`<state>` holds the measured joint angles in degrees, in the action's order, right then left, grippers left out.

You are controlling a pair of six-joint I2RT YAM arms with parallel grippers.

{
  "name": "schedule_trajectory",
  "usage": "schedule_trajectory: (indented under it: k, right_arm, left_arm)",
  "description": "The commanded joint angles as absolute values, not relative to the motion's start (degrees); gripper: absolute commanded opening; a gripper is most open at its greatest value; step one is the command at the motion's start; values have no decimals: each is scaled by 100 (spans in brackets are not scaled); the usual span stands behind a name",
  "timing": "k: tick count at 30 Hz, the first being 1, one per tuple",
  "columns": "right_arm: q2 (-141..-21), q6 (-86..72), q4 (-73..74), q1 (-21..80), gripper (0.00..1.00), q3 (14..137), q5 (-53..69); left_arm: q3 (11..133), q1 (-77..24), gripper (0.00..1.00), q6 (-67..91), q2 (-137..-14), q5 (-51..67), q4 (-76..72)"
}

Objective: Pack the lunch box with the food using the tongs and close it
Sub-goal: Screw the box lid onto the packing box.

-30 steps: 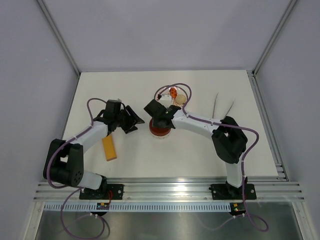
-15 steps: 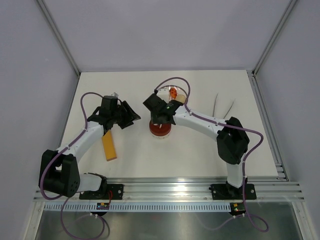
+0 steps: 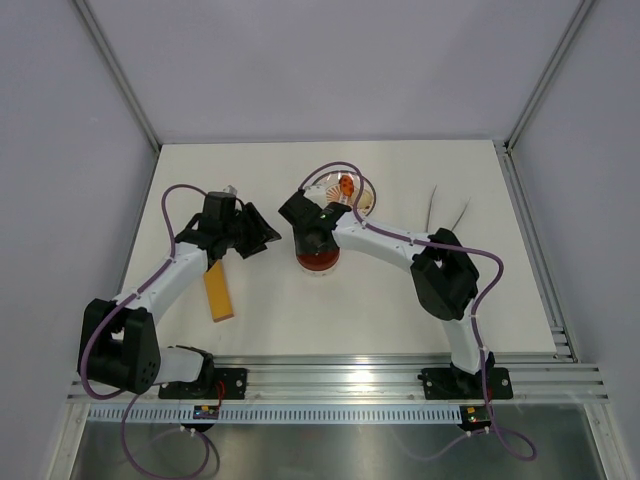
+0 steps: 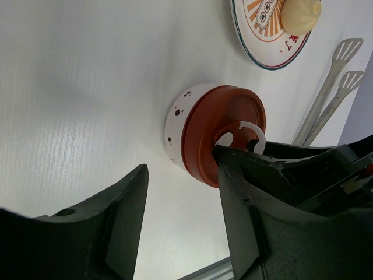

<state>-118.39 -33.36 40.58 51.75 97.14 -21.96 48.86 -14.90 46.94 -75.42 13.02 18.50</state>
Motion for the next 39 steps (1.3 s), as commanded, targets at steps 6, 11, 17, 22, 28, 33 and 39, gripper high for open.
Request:
schedule_trajectory:
  k: [6,11,17,22,28,33,39]
  right_arm:
    - [-11496,-2787,4570,5124,72,10132,-2338]
    - [-11680,-2681,4597,5080,77,10415,-2268]
    - [-11690,-2760,4447,5027,76,10283,-1934]
    - [-11470,-2786,4342,4983,61,10046,-1960]
    - [-11470,-2865,4342,4887,44,10019,-1907]
    - [-11417,-3067,4123,4869,25,9853,-1907]
    - [-11505,-2883,4052,4878,0,9756,-1819]
  left_arm:
    - [4948,-1494,54,4606,-7550,1310,1696]
    - [4983,-1494,54,4570,-7471,1239,1784]
    - [4992,-1494,54,4526,-7479,1239,1819]
    - [5089,-1503,54,4474,-7680,1292,1775]
    - [5641,-1494,53,4421,-8454,1344,1661]
    - [6397,-1459,52,4534,-9587,1564,1565]
    - [6882,-1459,52,4895,-10484,2354,1064]
